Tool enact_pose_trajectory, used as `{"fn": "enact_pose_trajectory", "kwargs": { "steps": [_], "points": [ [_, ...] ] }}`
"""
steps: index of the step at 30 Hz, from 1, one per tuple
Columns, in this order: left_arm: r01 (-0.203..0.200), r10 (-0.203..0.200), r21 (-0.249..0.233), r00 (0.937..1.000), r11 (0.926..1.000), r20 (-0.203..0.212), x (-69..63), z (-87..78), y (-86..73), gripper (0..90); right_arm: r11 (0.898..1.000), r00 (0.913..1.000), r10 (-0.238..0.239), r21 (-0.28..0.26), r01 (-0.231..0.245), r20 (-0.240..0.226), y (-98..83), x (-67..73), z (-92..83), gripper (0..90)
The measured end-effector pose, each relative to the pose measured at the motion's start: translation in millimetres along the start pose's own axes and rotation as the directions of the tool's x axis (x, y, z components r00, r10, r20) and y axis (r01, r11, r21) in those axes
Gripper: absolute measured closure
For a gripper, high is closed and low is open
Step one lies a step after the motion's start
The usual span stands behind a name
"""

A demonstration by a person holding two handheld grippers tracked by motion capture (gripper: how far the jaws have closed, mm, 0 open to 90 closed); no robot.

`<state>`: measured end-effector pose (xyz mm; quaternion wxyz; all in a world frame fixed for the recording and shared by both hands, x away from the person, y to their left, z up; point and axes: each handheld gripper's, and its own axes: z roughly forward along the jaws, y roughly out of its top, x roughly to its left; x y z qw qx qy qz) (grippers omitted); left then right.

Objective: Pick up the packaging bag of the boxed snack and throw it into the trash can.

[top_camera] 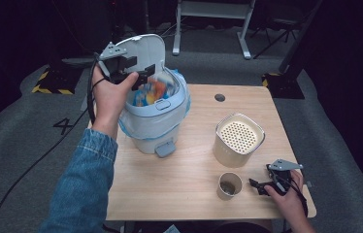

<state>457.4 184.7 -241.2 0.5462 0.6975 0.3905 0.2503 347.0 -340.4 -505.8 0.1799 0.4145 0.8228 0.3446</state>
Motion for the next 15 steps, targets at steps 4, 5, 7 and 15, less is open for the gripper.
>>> {"fn": "enact_pose_trajectory", "kwargs": {
  "steps": [4, 5, 7, 15],
  "points": [
    [-0.044, 0.044, 0.014, 0.9988, 0.9989, 0.022, -2.8, -12.7, -2.4, 26.1, 1.0, 1.0, 0.0, 0.0, 0.0, 0.0, 0.0, 0.0, 0.0, 1.9],
    [-0.053, 0.052, 0.017, 0.9981, 0.9985, 0.033, -3.8, -16.3, -3.6, 26.1, 1.0, 1.0, 0.0, 0.0, 0.0, 0.0, 0.0, 0.0, 0.0, 1.8],
    [-0.064, 0.063, 0.025, 0.9959, 0.9976, 0.065, -5.2, -23.3, -6.4, 26.1, 1.0, 1.0, 0.0, 0.0, 0.0, 0.0, 0.0, 0.0, 0.0, 1.8],
    [-0.148, 0.136, 0.066, 0.9779, 0.9868, 0.159, -14.8, -53.0, -20.4, 26.4, 1.0, 1.0, 0.0, 0.001, 0.0, 0.0, 0.1, 0.0, 0.0, 1.8]
  ]
}}
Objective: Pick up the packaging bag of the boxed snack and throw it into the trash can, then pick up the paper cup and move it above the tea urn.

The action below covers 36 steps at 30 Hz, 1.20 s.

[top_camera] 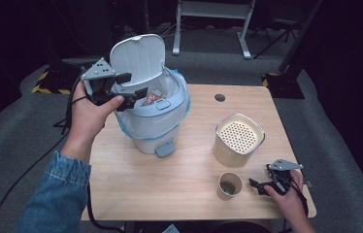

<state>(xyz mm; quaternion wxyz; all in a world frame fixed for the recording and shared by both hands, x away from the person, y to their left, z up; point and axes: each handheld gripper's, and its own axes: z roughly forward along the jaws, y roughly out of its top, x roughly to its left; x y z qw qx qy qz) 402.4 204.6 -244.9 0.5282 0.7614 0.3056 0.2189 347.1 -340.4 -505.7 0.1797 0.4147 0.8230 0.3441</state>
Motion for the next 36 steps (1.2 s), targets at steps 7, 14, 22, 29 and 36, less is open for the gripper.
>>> {"fn": "enact_pose_trajectory", "kwargs": {
  "steps": [7, 14, 22, 29, 36],
  "points": [
    [-0.026, 0.027, -0.02, 0.9989, 0.9994, 0.038, -15.2, -19.1, -13.2, 28.6, 1.0, 1.0, 0.0, 0.0, 0.0, 0.0, 0.0, 0.0, 0.0, 1.8],
    [-0.043, 0.041, 0.025, 0.9953, 0.9988, 0.087, -28.9, -24.3, -35.8, 28.3, 1.0, 1.0, -0.004, 0.005, 0.004, -0.005, 1.2, -0.8, 1.0, 1.0],
    [-0.057, 0.048, 0.061, 0.9901, 0.9965, 0.132, -45.6, -24.1, -73.2, 28.3, 1.0, 0.9997, -0.016, 0.004, 0.016, -0.017, 0.3, -2.2, -0.1, 1.6],
    [-0.094, 0.076, 0.123, 0.9864, 0.9879, 0.145, -52.7, -24.9, -108.8, 28.6, 1.0, 0.9999, 0.011, 0.022, -0.011, 0.009, 1.2, 0.8, -1.2, 1.7],
    [-0.049, 0.032, 0.113, 0.9893, 0.9923, 0.142, -53.1, -22.7, -133.3, 28.7, 1.0, 1.0, 0.001, 0.02, -0.001, -0.005, 1.5, 0.8, -5.5, 15.7]
  ]
}}
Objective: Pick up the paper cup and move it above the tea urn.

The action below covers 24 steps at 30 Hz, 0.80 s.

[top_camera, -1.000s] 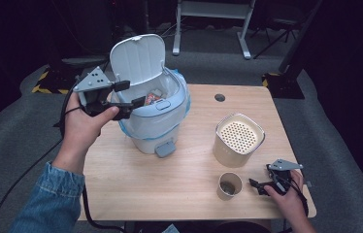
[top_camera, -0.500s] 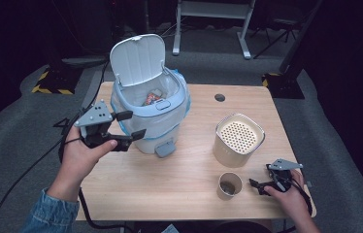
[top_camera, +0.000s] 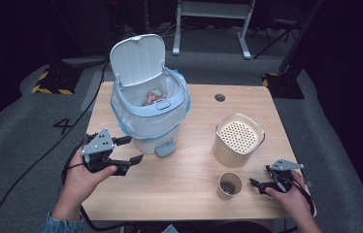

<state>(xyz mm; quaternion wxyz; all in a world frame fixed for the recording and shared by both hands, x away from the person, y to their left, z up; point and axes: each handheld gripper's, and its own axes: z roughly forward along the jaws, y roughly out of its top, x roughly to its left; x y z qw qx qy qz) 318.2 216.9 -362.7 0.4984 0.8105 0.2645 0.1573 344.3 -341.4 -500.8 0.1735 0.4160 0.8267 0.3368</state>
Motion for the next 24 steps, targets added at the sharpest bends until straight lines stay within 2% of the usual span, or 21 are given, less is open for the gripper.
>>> {"fn": "enact_pose_trajectory", "kwargs": {
  "steps": [2, 5, 10, 16, 21, 24],
  "points": [
    [0.016, -0.016, -0.001, 0.9999, 0.9999, -0.002, 2.0, 1.0, -6.4, 28.7, 1.0, 0.9998, -0.015, 0.014, 0.015, -0.016, 0.9, 0.1, -3.5, 21.2],
    [0.026, -0.026, 0.033, 0.9995, 0.9991, -0.018, 5.9, 1.6, -12.3, 28.7, 0.999, 0.9991, -0.027, 0.04, 0.029, -0.032, 0.1, 1.9, -9.5, 26.5],
    [0.06, -0.058, 0.063, 0.9977, 0.9962, -0.036, 12.1, 6.9, -26.4, 28.7, 0.998, 0.9955, -0.047, 0.034, 0.05, -0.083, -1.8, 7.5, -17.7, 27.2],
    [0.093, -0.086, 0.096, 0.9934, 0.991, -0.076, 17.6, 15.1, -40.7, 28.8, 0.996, 0.9938, -0.081, 0.029, 0.083, -0.076, -1.8, 17.7, -28.1, 24.1],
    [0.13, -0.118, 0.132, 0.9885, 0.9826, -0.094, 24.0, 24.2, -54.6, 28.9, 0.994, 0.9877, -0.105, -0.009, 0.105, -0.115, -0.2, 29.4, -33.9, 21.9],
    [0.154, -0.138, 0.165, 0.9849, 0.9741, -0.104, 27.7, 30.4, -63.3, 28.9, 0.992, 0.9837, -0.125, -0.016, 0.125, -0.129, 1.9, 37.1, -36.4, 21.4]
  ]
}}
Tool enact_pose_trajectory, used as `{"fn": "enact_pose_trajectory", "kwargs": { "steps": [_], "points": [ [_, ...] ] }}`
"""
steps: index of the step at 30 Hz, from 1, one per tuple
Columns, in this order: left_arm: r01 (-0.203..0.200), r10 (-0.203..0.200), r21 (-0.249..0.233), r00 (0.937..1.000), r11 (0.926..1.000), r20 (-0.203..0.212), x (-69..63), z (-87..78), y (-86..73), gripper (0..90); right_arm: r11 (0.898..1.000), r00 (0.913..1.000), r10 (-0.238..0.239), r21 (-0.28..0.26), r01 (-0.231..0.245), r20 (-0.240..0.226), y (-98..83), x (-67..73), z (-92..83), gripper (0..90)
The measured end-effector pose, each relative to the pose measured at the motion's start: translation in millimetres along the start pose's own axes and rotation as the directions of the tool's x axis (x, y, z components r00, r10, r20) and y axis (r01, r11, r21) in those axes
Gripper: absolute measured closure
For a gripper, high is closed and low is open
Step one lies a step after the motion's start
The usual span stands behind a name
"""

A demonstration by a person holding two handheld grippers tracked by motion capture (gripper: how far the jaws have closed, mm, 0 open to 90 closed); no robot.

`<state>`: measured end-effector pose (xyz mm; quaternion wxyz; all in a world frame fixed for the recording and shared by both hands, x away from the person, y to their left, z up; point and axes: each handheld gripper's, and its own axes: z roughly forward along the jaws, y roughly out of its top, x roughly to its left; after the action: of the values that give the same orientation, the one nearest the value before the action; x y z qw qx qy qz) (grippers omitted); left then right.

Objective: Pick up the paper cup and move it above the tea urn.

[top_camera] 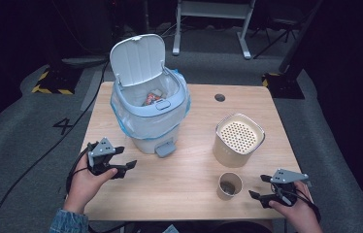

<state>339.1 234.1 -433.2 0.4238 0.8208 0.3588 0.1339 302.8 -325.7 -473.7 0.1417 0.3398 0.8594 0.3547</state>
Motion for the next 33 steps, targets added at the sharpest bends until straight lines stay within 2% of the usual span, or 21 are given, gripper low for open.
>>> {"fn": "enact_pose_trajectory", "kwargs": {
  "steps": [3, 7, 8, 9, 11, 13, 15, 17, 19, 23, 26, 33],
  "points": [
    [0.015, -0.014, 0.026, 0.9998, 0.9996, -0.014, 5.4, 6.1, -6.9, 28.9, 1.0, 0.9997, -0.025, 0.009, 0.025, 0.002, 2.3, 7.4, -0.1, 20.9],
    [0.031, -0.029, 0.056, 0.9992, 0.998, -0.028, 10.6, 12.9, -15.7, 28.8, 0.999, 0.9985, -0.046, -0.015, 0.045, -0.032, 5.8, 17.7, 0.0, 20.0],
    [0.025, -0.022, 0.076, 0.9991, 0.9968, -0.035, 11.3, 14.8, -17.5, 28.7, 0.998, 0.9976, -0.055, -0.019, 0.055, -0.041, 6.7, 20.1, 0.2, 20.0],
    [0.022, -0.019, 0.077, 0.9992, 0.9968, -0.036, 12.1, 15.9, -18.7, 28.5, 0.998, 0.9965, -0.065, -0.023, 0.064, -0.052, 7.9, 23.0, 0.9, 19.9],
    [0.048, -0.046, 0.07, 0.9986, 0.9964, -0.026, 13.4, 20.3, -23.1, 28.6, 0.997, 0.9951, -0.077, -0.033, 0.075, -0.062, 9.5, 26.7, 2.1, 19.4],
    [0.053, -0.051, 0.083, 0.9983, 0.9951, -0.03, 13.7, 24.7, -26.5, 28.6, 0.996, 0.9943, -0.079, -0.041, 0.076, -0.072, 10.6, 29.2, 3.4, 19.2],
    [0.039, -0.033, 0.118, 0.9982, 0.9923, -0.049, 13.9, 31.0, -30.5, 28.4, 0.995, 0.9936, -0.082, -0.059, 0.078, -0.078, 12.2, 32.0, 3.9, 18.7],
    [0.037, -0.03, 0.148, 0.9983, 0.9884, -0.049, 14.0, 37.2, -34.2, 28.8, 0.993, 0.9927, -0.088, -0.083, 0.082, -0.082, 13.9, 35.0, 4.7, 18.1],
    [0.04, -0.034, 0.162, 0.9986, 0.9861, -0.042, 14.5, 42.2, -37.0, 28.7, 0.991, 0.991, -0.096, -0.1, 0.086, -0.093, 15.4, 37.8, 6.1, 18.0],
    [0.027, -0.013, 0.194, 0.9974, 0.9806, -0.071, 14.3, 50.4, -38.9, 28.0, 0.987, 0.9882, -0.1, -0.135, 0.084, -0.117, 17.5, 41.7, 10.3, 17.9],
    [0.006, 0.011, 0.195, 0.9962, 0.9808, -0.086, 11.1, 54.7, -38.9, 25.1, 0.985, 0.9869, -0.092, -0.16, 0.07, -0.133, 19.5, 44.2, 15.3, 17.7],
    [-0.003, 0.014, 0.151, 0.9969, 0.9885, -0.077, 10.6, 58.9, -43.3, 20.0, 0.976, 0.9816, -0.102, -0.209, 0.067, -0.162, 20.1, 52.1, 31.7, 16.7]
  ]
}}
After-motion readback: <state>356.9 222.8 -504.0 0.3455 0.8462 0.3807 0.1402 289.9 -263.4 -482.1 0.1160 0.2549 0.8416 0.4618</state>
